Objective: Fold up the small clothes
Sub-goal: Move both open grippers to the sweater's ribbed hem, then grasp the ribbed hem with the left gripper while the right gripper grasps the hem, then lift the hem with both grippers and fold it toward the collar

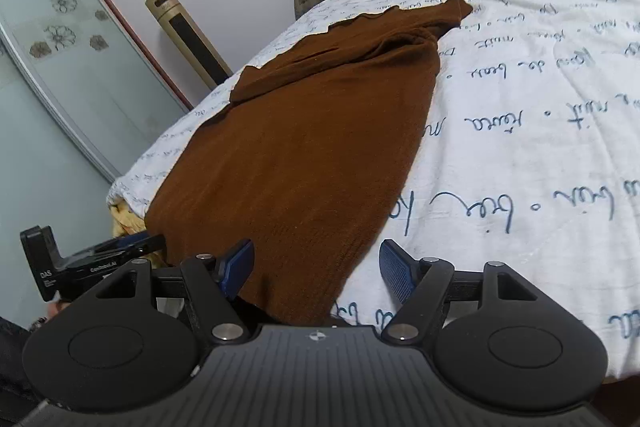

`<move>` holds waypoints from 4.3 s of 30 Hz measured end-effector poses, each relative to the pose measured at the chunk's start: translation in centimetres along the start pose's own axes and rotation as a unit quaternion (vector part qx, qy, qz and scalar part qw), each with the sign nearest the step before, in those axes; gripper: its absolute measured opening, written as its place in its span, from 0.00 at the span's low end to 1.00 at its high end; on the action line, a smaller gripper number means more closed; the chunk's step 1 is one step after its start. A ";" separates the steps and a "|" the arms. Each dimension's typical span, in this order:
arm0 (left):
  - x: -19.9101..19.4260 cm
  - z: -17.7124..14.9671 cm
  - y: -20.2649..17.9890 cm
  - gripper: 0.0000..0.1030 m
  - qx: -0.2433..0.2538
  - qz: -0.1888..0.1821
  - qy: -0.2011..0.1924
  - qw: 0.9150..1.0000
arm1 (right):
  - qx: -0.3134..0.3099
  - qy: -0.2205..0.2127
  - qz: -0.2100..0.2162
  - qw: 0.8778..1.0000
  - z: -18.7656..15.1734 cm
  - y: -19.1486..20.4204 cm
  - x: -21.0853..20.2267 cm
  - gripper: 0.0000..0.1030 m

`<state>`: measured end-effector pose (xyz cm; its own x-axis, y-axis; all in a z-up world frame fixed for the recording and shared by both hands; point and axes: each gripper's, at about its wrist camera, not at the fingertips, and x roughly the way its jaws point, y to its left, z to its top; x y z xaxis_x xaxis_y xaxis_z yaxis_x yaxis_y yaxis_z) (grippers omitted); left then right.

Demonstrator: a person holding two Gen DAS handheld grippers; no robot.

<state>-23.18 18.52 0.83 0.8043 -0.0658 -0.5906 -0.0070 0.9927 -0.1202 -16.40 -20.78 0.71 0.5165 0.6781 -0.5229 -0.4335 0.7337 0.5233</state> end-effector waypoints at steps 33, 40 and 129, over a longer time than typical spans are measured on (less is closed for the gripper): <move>1.1 3.3 -3.1 0.55 0.052 0.049 0.050 0.996 | 0.023 0.013 0.041 0.999 0.3 0.0 1.9 0.32; 1.0 3.5 -2.5 0.35 0.033 0.027 0.049 0.998 | 0.012 0.016 0.040 0.999 0.3 0.6 1.9 0.19; 0.2 5.3 3.6 0.09 -0.120 -0.086 0.046 0.988 | 0.254 0.015 0.181 0.950 -1.3 -8.1 2.2 0.33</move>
<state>-19.94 22.66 4.51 0.7490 -0.2506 -0.6134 -0.0248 0.9145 -0.4038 -12.72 -25.13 -5.53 0.3777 0.8883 -0.2613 -0.1624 0.3413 0.9258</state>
